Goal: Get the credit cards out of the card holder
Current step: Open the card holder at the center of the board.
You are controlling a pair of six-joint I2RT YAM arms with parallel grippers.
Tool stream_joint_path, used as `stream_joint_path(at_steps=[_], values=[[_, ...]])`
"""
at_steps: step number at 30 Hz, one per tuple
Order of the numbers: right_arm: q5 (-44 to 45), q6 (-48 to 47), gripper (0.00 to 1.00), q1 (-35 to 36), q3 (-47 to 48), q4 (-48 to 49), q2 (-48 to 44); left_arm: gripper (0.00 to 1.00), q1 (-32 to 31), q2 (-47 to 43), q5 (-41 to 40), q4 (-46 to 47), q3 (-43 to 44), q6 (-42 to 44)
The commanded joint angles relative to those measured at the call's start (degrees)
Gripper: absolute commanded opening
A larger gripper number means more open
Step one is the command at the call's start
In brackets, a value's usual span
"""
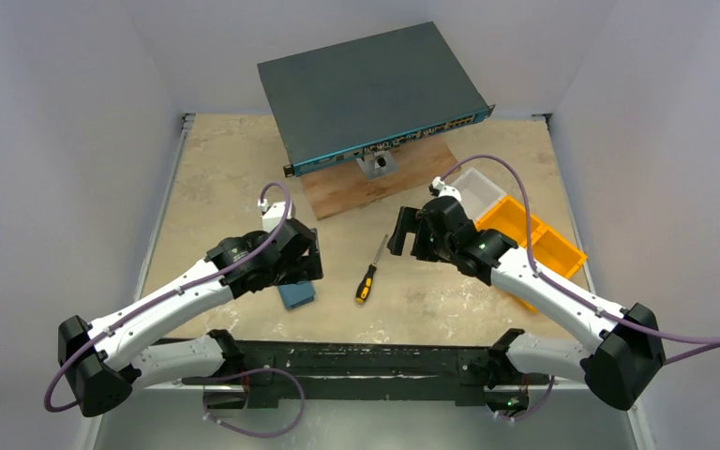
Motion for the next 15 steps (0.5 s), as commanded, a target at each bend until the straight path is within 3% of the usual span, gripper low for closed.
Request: stream_joint_path(at_steps=[1,15], values=[[2.0,0.0,0.99,0.2,0.1,-0.2,-1.6,1.0,0.3,-0.3,-2.2,-0.5,1.5,0.1],[2.1,-0.7,0.99,0.4,0.5,0.5,-0.7,1.0,0.3,-1.9,-3.2,-2.2,0.8,-2.2]])
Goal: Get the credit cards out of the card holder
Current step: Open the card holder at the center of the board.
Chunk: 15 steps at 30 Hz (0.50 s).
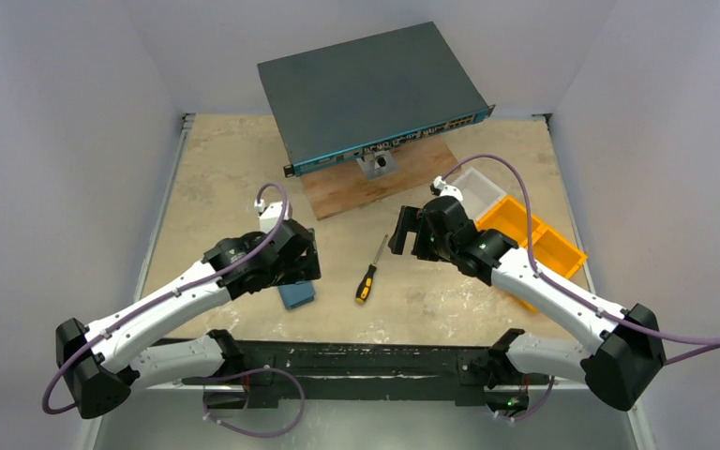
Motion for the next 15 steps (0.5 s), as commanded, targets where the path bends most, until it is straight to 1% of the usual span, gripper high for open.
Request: stream_joint_path(at_steps=[1,6,11,15], values=[[1.1,-1.0,0.99,0.7,0.6,0.6,-0.4,1.0,0.3,-1.2,-2.2,-1.6,0.7,-2.4],[1.8,-1.1,0.99,3.7,2.2,1.3,1.8,1.0,1.3,-2.2,-2.7,-4.2,-0.4,-4.5],[4.4,-0.3,0.98,10.8,5.8,1.5,6.9,1.0,4.3,-4.1,-2.6,-7.3,-1.8,-5.3],[6.1,-0.4,0.97,15.9,10.8,1.3,12.7,1.0,7.9,-7.0,-1.6,-9.2,-3.1,-4.9]])
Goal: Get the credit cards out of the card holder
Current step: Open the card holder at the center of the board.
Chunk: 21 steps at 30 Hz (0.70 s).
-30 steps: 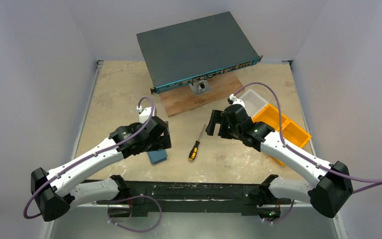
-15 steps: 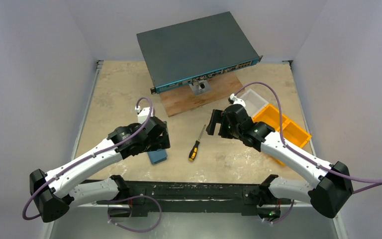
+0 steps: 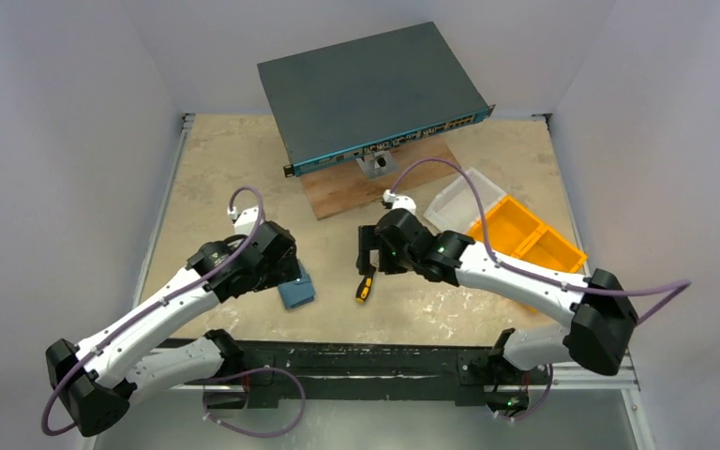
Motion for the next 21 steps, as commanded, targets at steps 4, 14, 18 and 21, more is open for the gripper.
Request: stream_joint_path(at_steps=[4,14,18,21], values=[[4.8,-1.5,0.96,7.9,12.1,0.2,9.2,1.0,7.8,-6.1,2.3,-3.9,-2.2,0.7],[4.5,-5.2,0.77,15.3,26.4,0.0,27.0,1.0,15.5,-11.3,6.3,-5.9,-4.9,1.5],[6.1,-6.5,0.7,17.2,32.9,-1.7,33.9,1.0,18.9,-13.3,6.8,-7.4,-5.9,1.7],[6.7,-6.7,0.64,17.4,36.7,-2.8,38.7,1.0,20.7,-13.9,6.0,-9.1,-6.2,0.6]])
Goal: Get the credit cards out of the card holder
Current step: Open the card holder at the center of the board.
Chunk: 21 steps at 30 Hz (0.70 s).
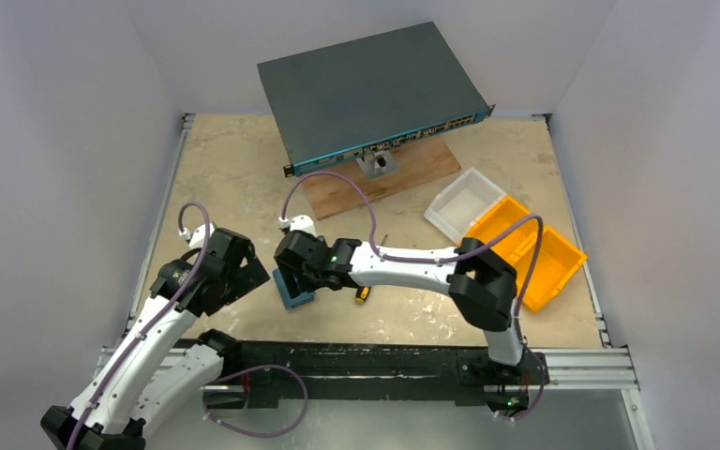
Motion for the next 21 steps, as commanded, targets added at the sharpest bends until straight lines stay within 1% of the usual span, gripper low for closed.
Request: stream_joint_path(at_steps=[1,4,8,12,19,21], values=[[3.5,-1.8,0.62,0.5,7.1,-2.4,4.5,1.0,2.5,-1.0,0.0,-3.1,-0.2,-1.1],[5.4,-2.6,0.52,0.5,10.6,-3.7,7.9,1.0,4.7,-1.3,0.9,-4.4,-0.4,-3.1],[6.7,-3.1,0.43,0.5,13.9,-4.5,11.5,1.0,8.2,-1.8,4.5,-3.0,-1.8,-3.0],[7.1,-3.4,0.43,0.4,15.9,-5.0,13.9,1.0,10.9,-1.6,7.5,-0.9,-3.0,-1.6],[7.6,-3.3,0.43,0.5,15.4,-5.1,15.3,1.0,12.0,-0.1,9.7,1.3,-4.2,-0.5],[6.2,-2.8,0.37,0.5,14.7,-4.8,15.6,1.0,12.0,0.1,10.1,2.0,-4.5,-0.4]])
